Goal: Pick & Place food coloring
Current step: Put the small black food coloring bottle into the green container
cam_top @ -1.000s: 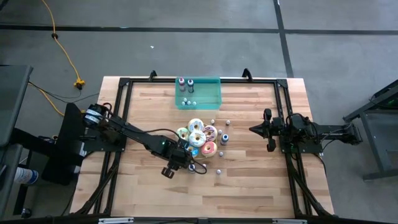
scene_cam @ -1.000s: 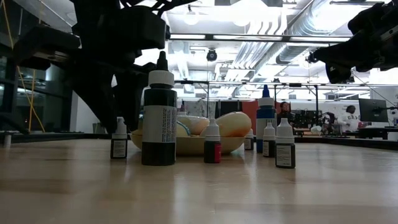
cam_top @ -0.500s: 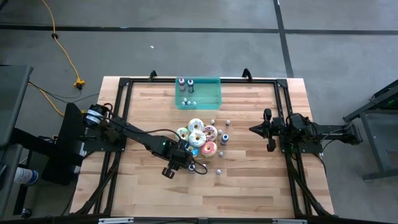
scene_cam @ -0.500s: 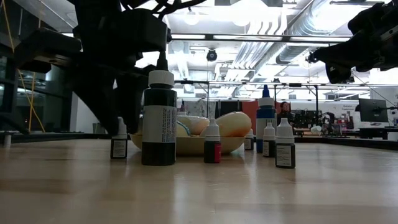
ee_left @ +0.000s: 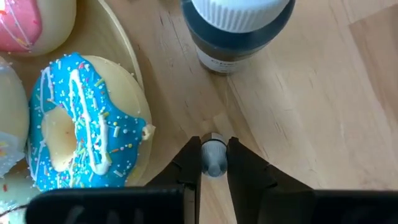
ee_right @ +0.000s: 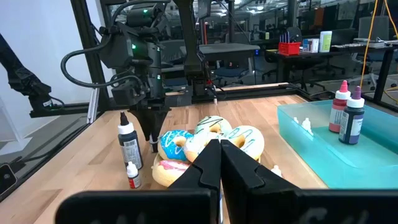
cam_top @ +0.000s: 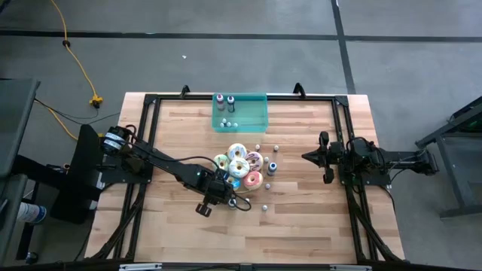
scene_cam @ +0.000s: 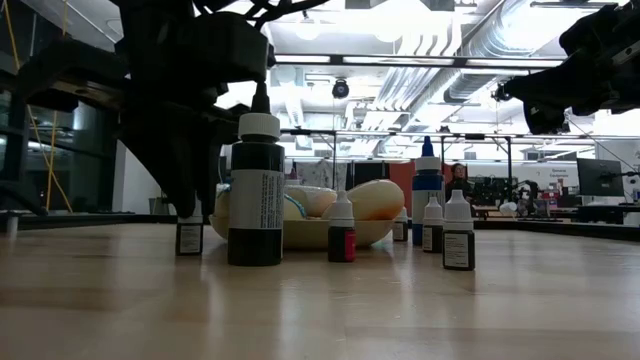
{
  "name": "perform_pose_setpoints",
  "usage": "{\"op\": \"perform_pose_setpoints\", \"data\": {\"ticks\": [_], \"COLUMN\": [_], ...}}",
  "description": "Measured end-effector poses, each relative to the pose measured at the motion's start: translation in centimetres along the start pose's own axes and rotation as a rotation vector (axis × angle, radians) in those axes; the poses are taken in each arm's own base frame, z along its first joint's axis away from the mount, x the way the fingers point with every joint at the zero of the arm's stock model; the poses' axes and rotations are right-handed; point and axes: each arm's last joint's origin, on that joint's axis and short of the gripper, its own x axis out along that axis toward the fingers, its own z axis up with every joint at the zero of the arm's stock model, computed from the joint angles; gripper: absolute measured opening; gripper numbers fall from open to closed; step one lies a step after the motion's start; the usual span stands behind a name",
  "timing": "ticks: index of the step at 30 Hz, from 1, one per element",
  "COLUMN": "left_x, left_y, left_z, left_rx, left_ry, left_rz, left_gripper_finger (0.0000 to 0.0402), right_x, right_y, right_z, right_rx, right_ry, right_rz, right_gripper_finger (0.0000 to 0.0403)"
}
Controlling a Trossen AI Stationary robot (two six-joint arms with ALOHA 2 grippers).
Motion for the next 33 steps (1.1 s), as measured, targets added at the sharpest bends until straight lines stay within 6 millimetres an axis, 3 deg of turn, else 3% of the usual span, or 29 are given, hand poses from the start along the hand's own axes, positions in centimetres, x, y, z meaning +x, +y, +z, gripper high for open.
{"op": "perform_pose_setpoints", "data": {"ticks": [11, 18, 27, 33], "left_x": [-0.9, -2.5, -3.0, -3.8], "left_y": [0.0, 0.0, -0.2, 0.1], "left_z": [-0.1, -0.2, -1.1, -1.1], "left_rx": [-0.215, -0.584, -1.108, -1.295], "left_ry": [-0.006, -0.032, 0.068, -0.006], "left_rz": [0.000, -0.007, -0.025, 0.056], "left_gripper_finger": [0.0041, 0.0040, 0.0040, 0.0040], "right_x": [0.0, 0.0, 0.0, 0.0], "right_y": [0.0, 0.0, 0.0, 0.0], "right_z": [0.0, 0.0, 0.0, 0.0], "right_rx": [0.000, 0.000, 0.000, 0.000], "right_ry": [0.000, -0.001, 0.000, 0.000], "right_rz": [0.000, 0.000, 0.000, 0.000], "right_gripper_finger": [0.0000, 0.0000, 0.0000, 0.0000]}}
